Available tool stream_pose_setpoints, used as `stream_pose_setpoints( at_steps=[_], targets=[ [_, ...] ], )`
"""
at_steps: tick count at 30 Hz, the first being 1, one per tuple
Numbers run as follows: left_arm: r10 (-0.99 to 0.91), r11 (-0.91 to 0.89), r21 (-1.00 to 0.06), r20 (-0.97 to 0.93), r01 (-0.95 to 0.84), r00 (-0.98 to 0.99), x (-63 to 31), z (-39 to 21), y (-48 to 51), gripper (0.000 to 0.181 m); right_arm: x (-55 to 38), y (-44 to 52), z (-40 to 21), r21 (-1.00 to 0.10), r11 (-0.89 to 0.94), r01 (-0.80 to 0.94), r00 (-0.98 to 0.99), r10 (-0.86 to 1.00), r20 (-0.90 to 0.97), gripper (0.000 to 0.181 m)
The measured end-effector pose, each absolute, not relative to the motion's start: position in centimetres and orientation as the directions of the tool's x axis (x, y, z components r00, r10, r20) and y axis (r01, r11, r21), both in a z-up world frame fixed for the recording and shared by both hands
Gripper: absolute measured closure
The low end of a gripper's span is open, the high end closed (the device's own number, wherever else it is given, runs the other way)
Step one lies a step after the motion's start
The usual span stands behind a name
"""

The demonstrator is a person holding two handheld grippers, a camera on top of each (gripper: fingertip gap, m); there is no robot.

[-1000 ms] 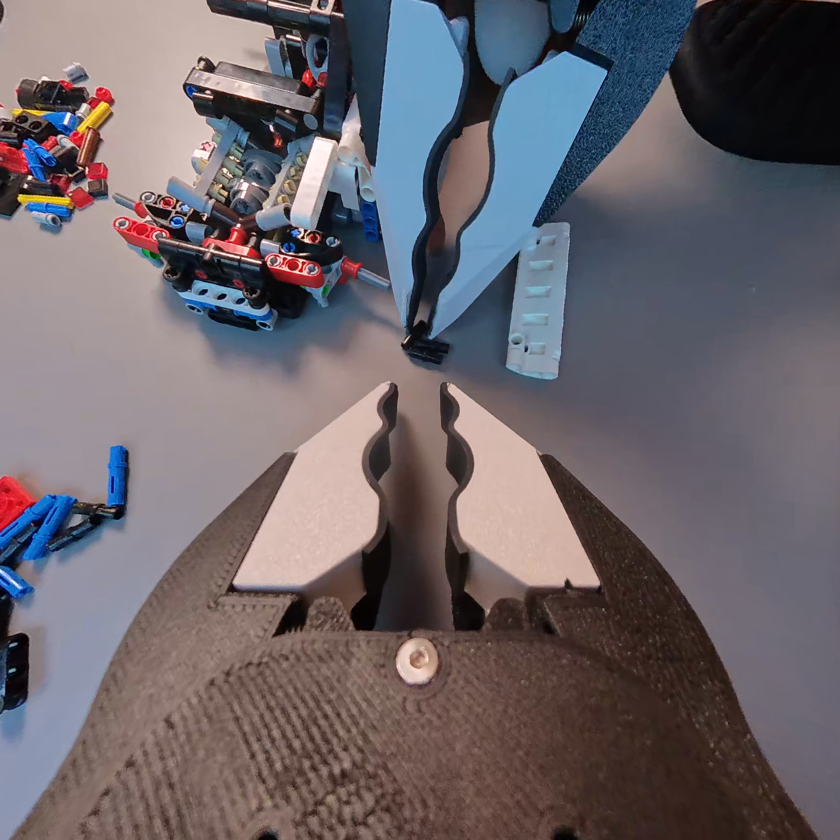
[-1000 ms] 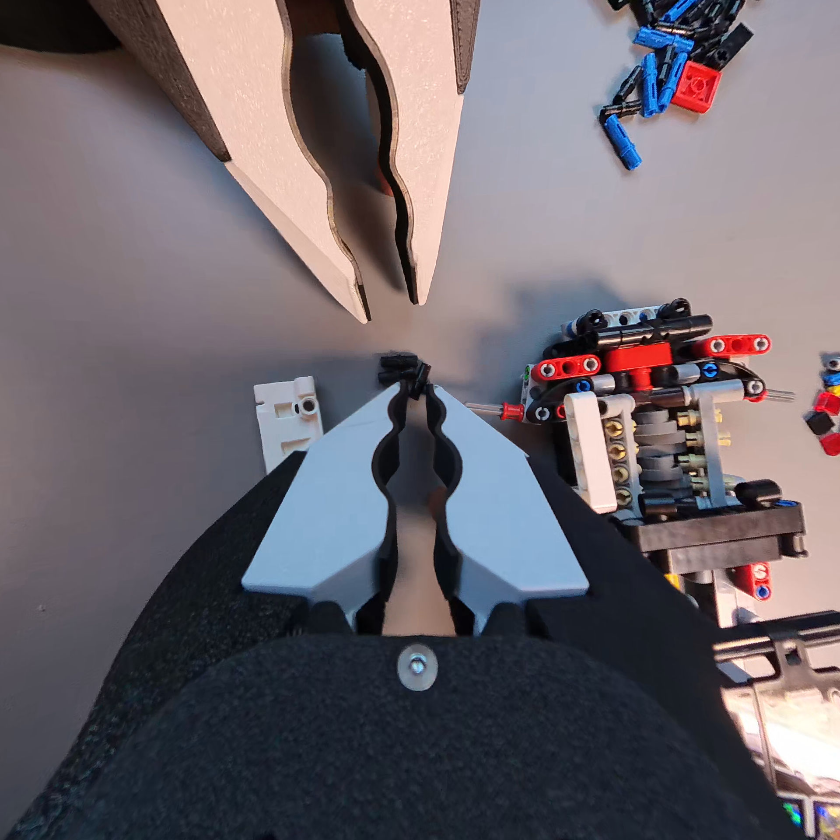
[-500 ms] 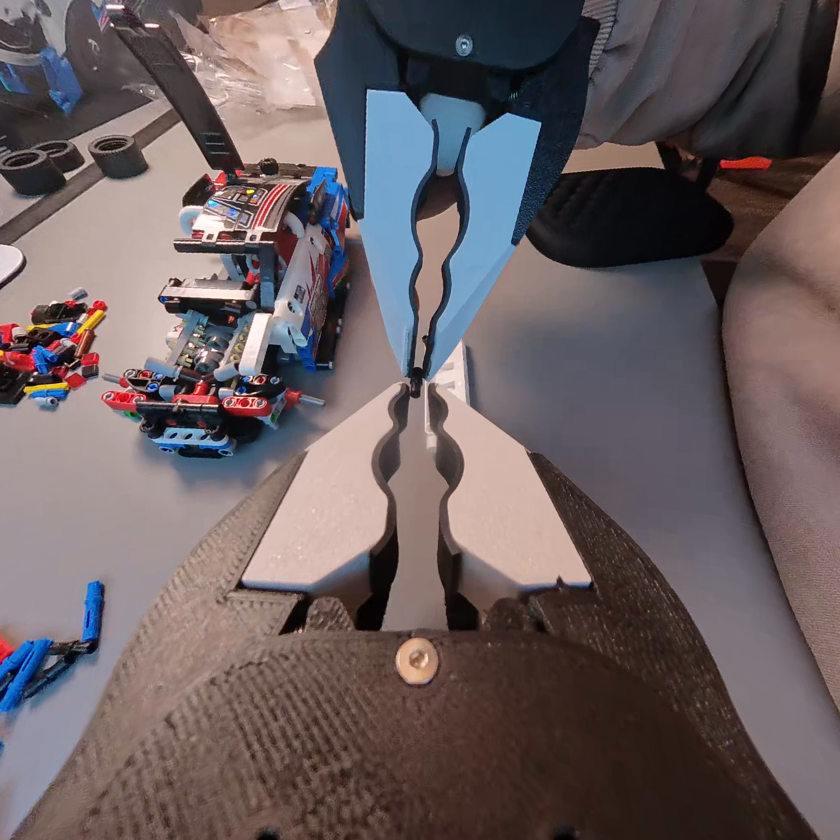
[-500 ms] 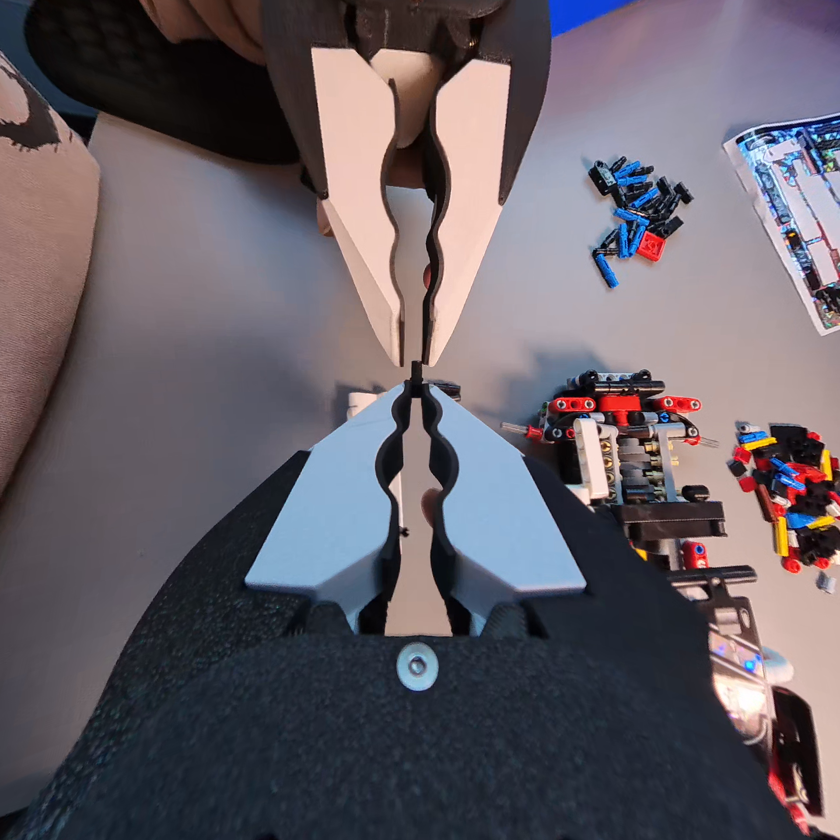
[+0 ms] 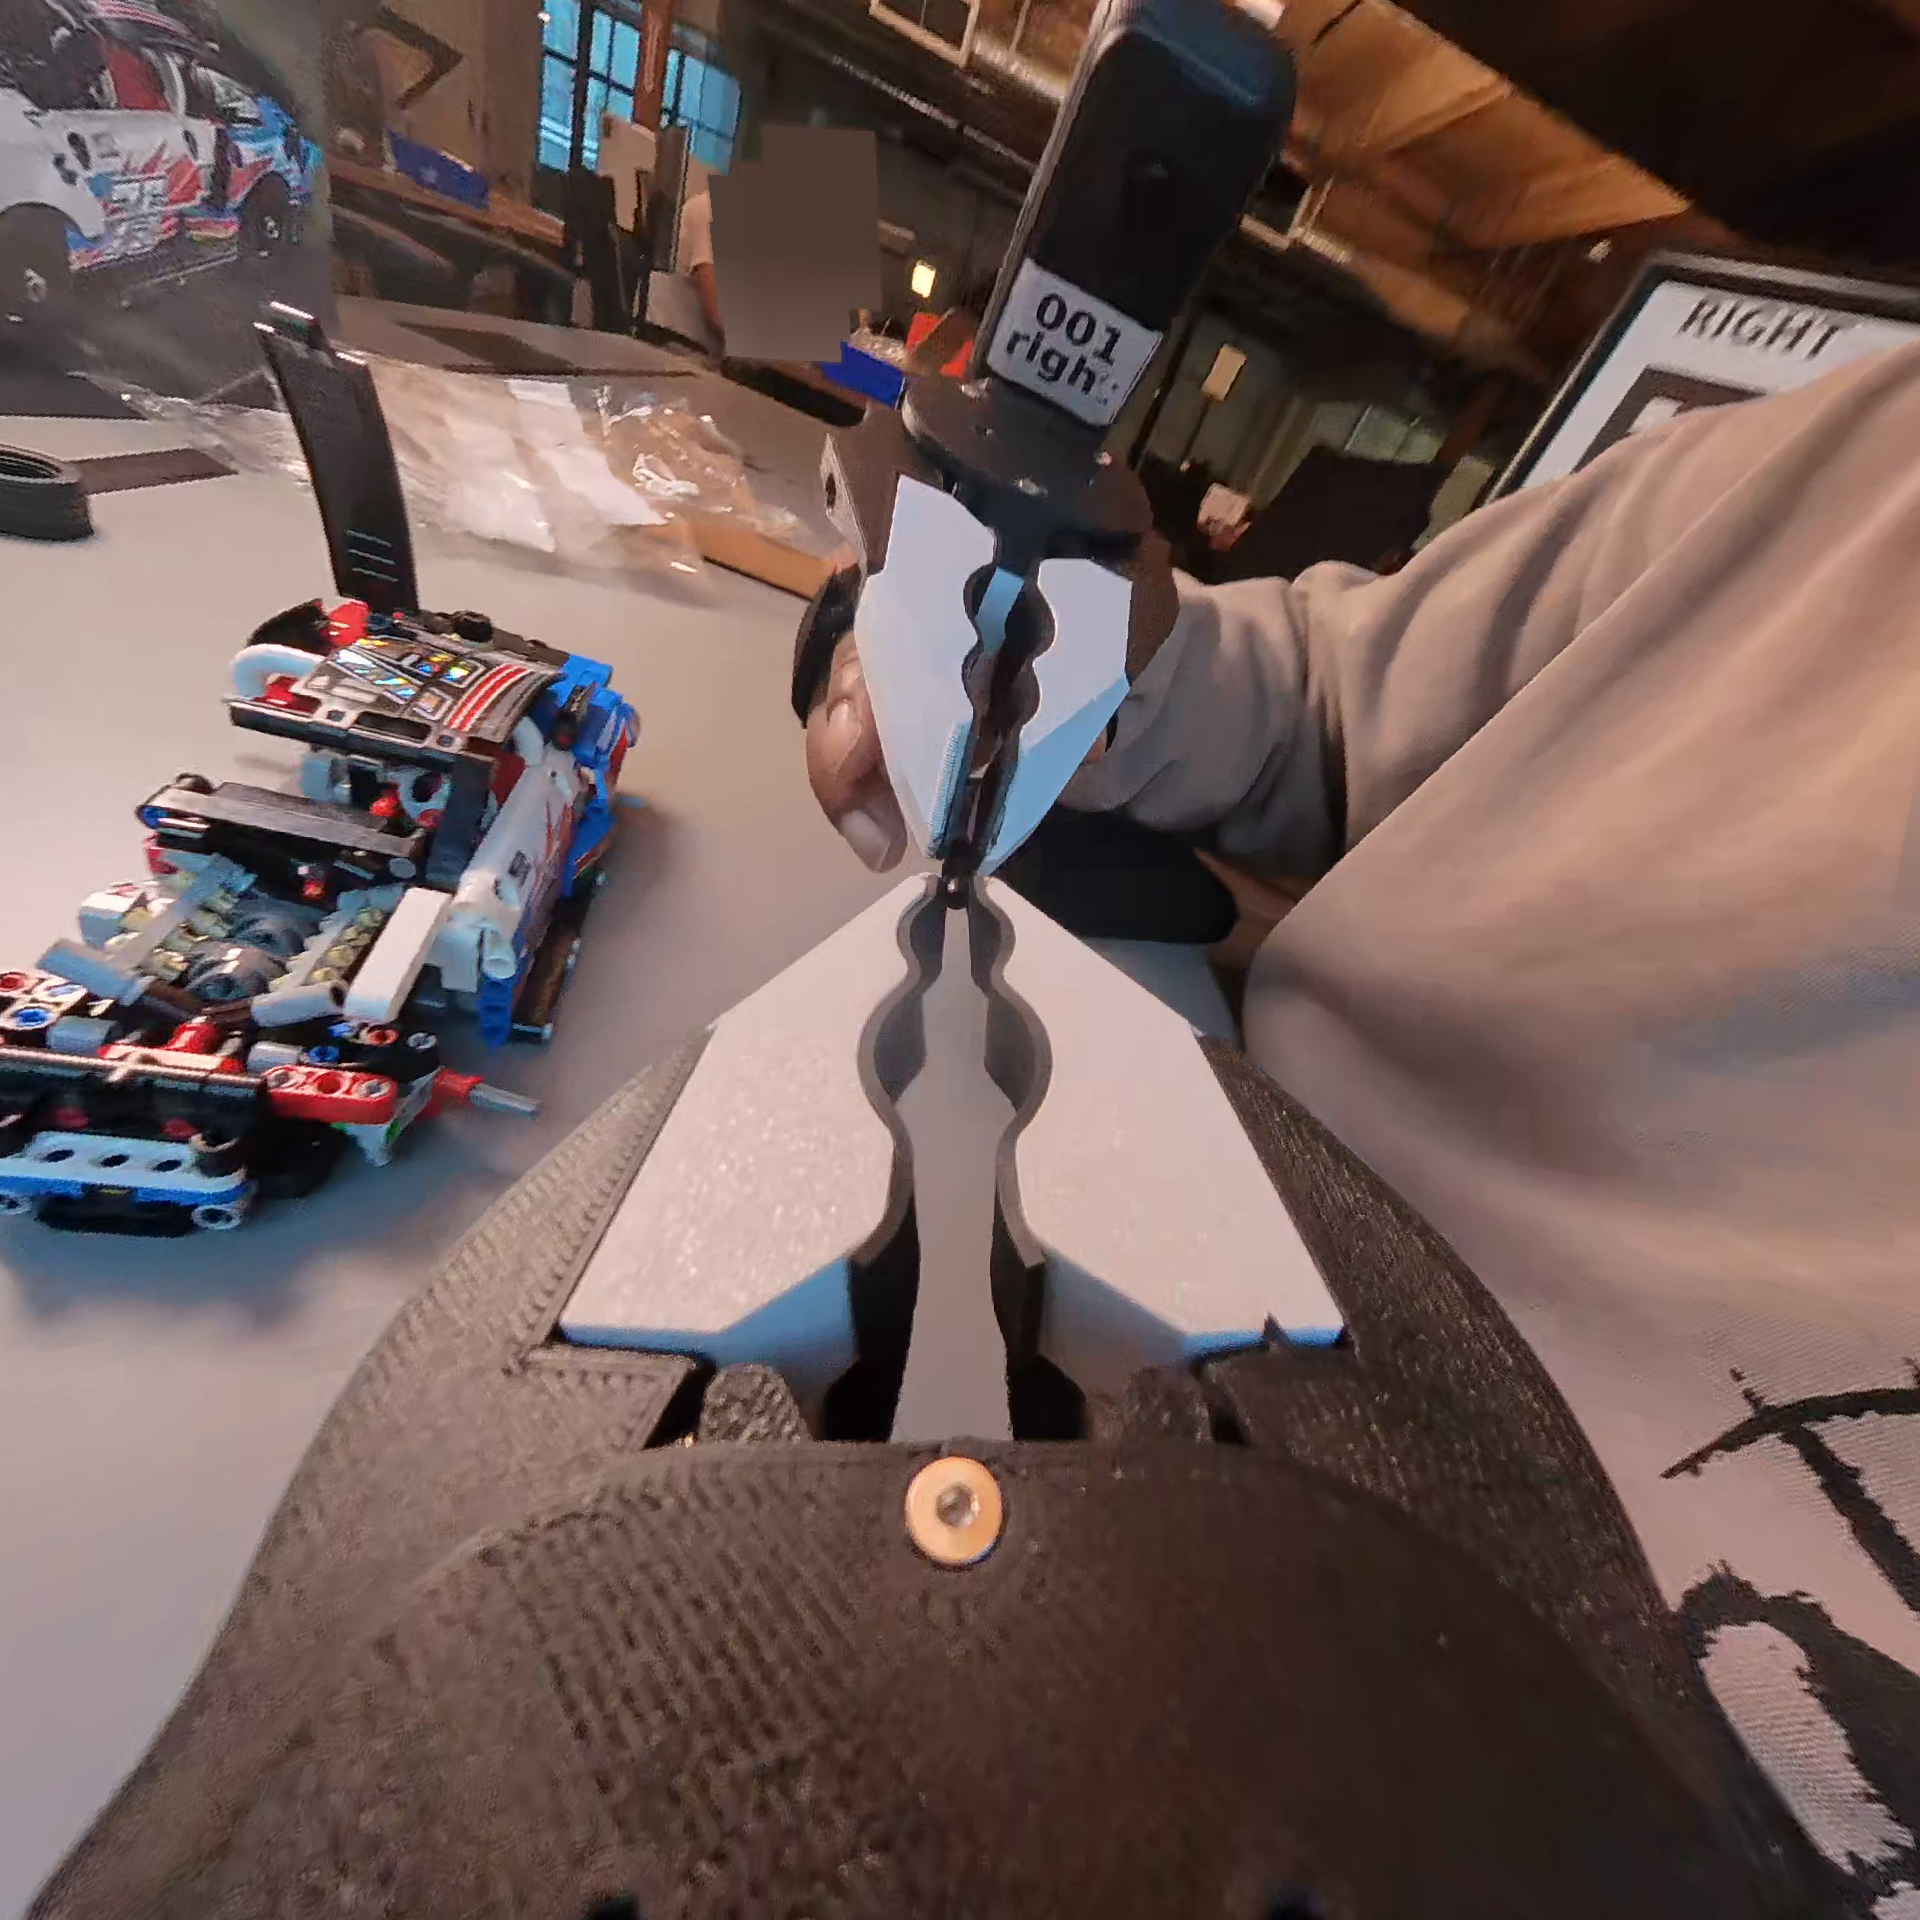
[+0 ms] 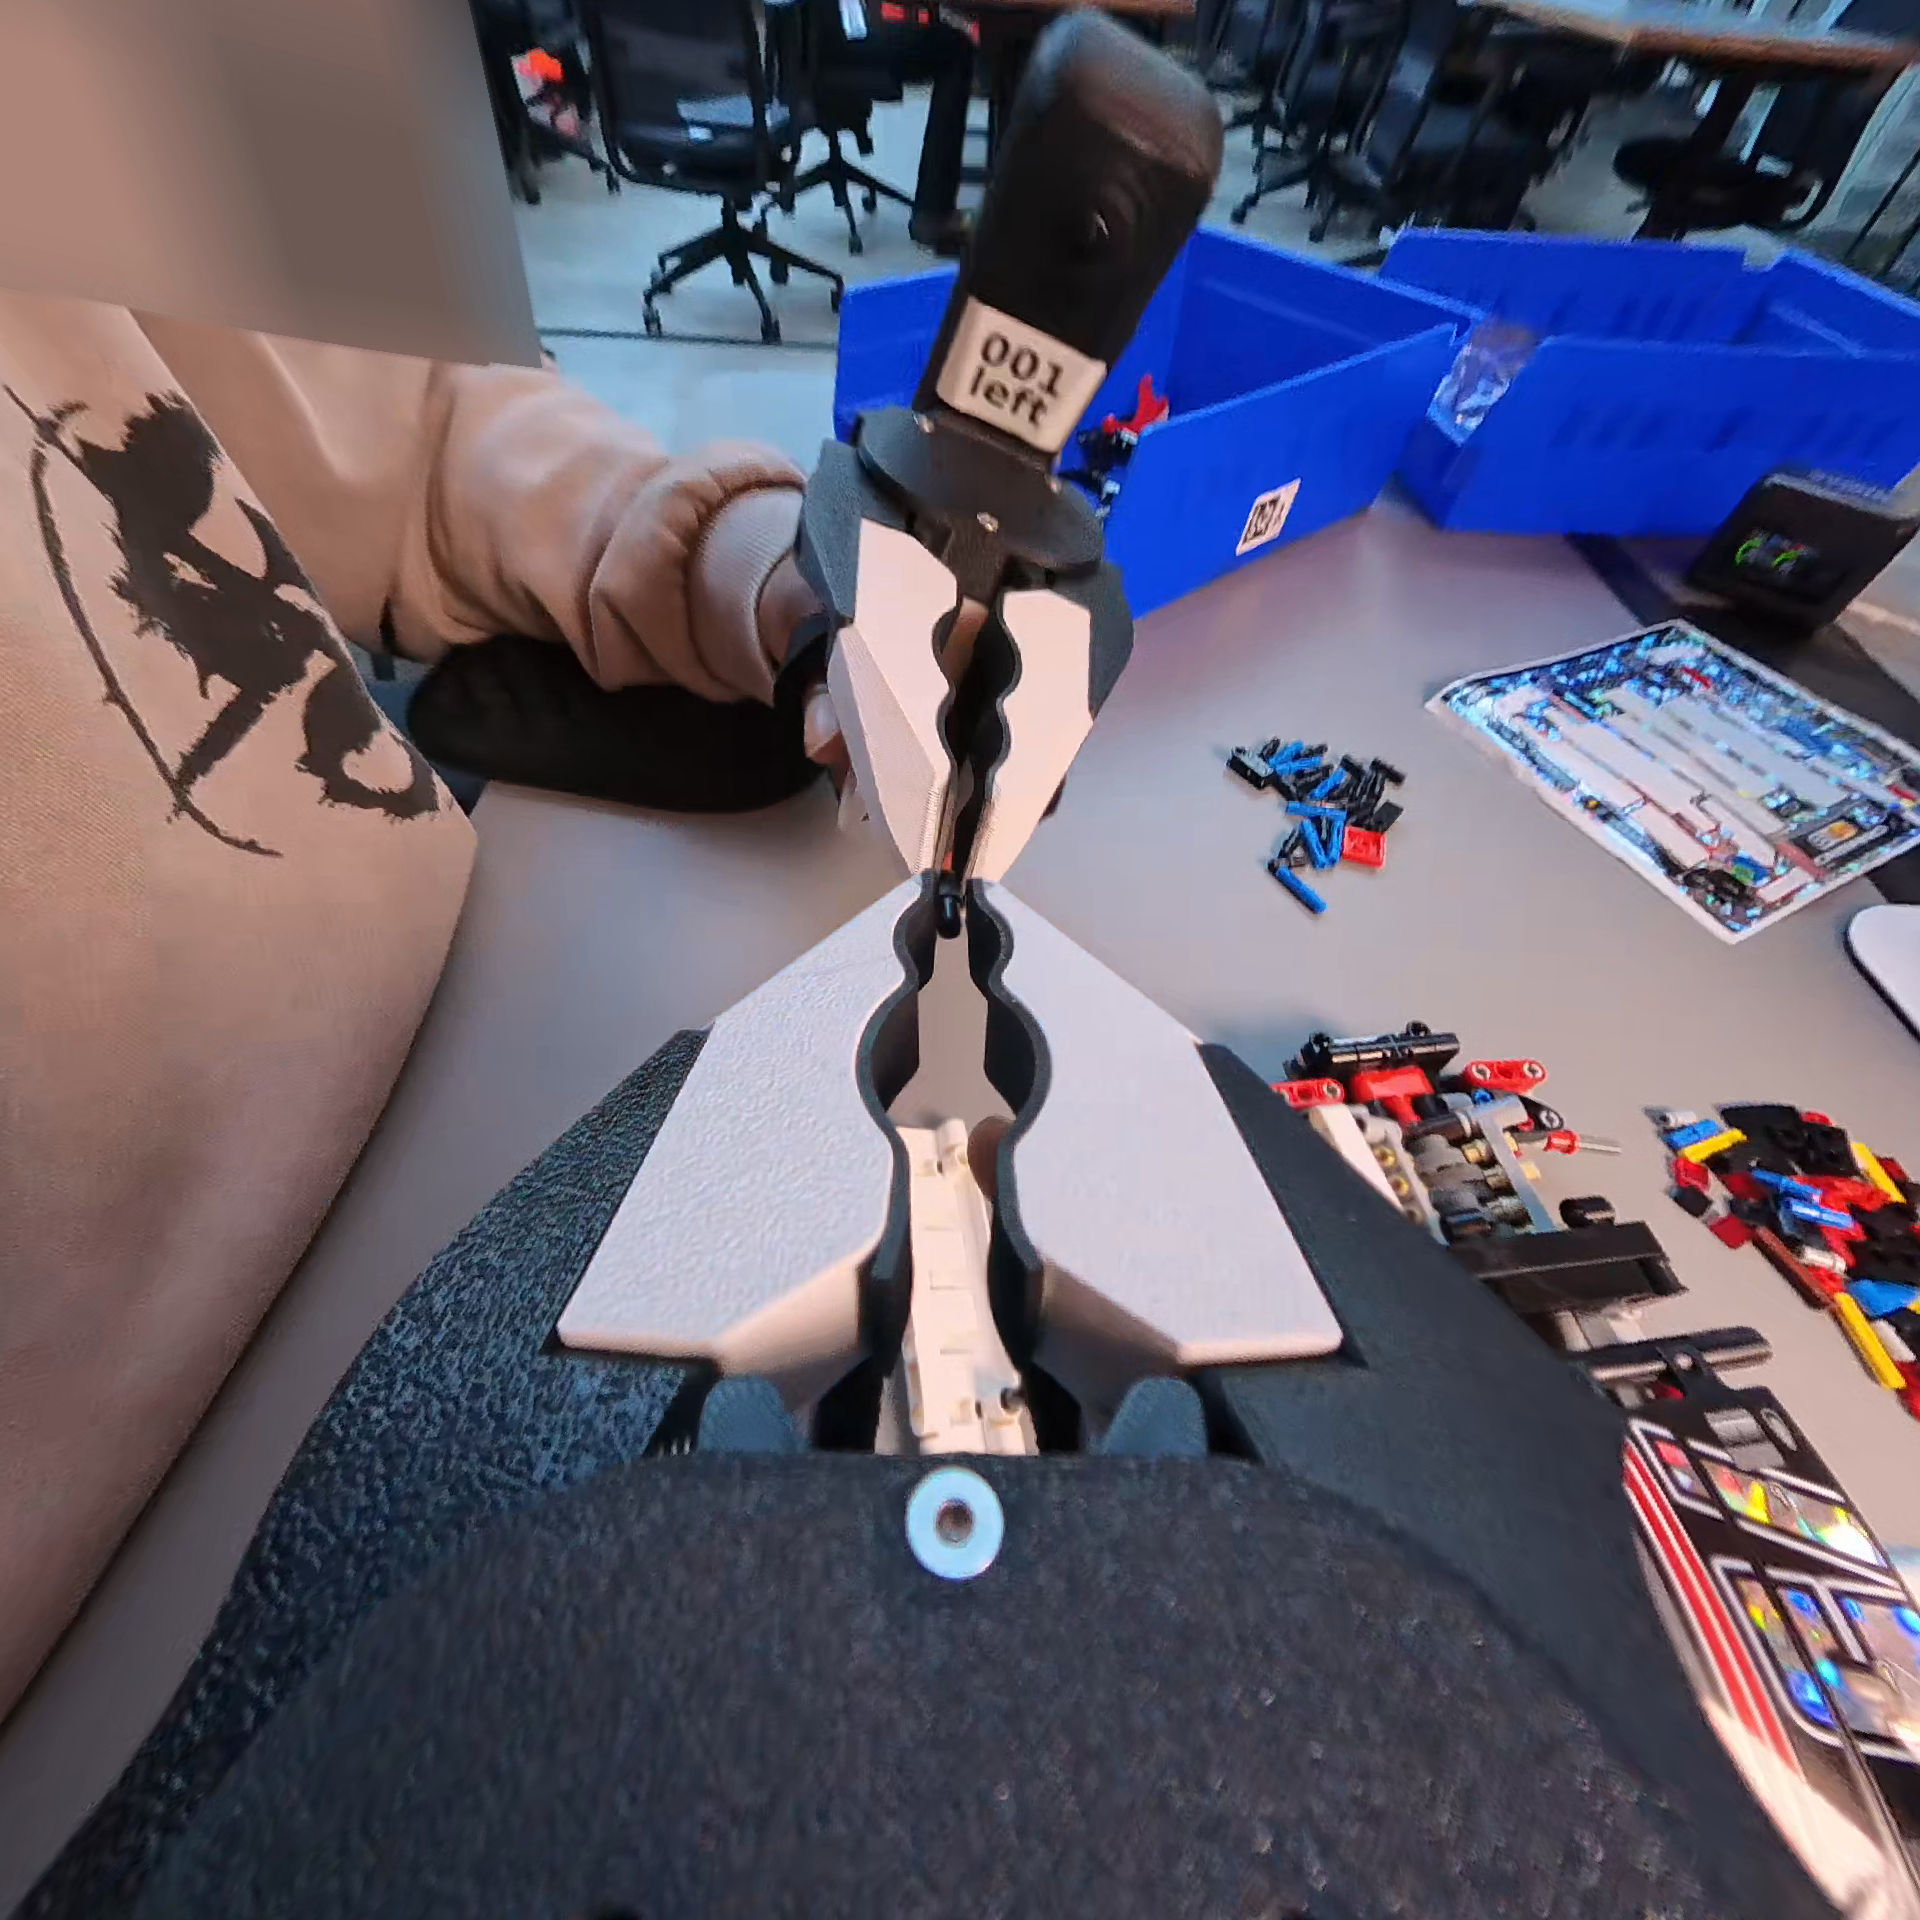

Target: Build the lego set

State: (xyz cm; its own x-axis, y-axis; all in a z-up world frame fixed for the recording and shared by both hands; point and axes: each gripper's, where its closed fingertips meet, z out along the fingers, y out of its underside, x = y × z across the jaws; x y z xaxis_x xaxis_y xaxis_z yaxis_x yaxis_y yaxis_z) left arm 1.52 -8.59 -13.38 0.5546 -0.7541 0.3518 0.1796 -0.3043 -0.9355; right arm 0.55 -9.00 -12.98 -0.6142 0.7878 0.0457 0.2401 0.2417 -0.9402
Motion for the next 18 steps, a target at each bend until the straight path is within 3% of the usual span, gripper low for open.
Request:
stream_pose_setpoints(
  at_steps=[5, 18],
  targets=[
    [-0.774, -0.346, -0.89, 0.449, 0.297, 0.446, 1.9, -12.3, -9.1, 0.179, 1.0, -9.5, -11.8, -0.954, 0.243, 0.174, -0.616, 0.783, 0.087, 0.18],
    [-0.785, -0.36, -0.875, 0.472, 0.323, 0.403, 2.2, -11.8, -9.4, 0.18, 1.3, -9.7, -11.8, -0.933, 0.321, 0.164, -0.637, 0.756, 0.148, 0.179]
  ],
)
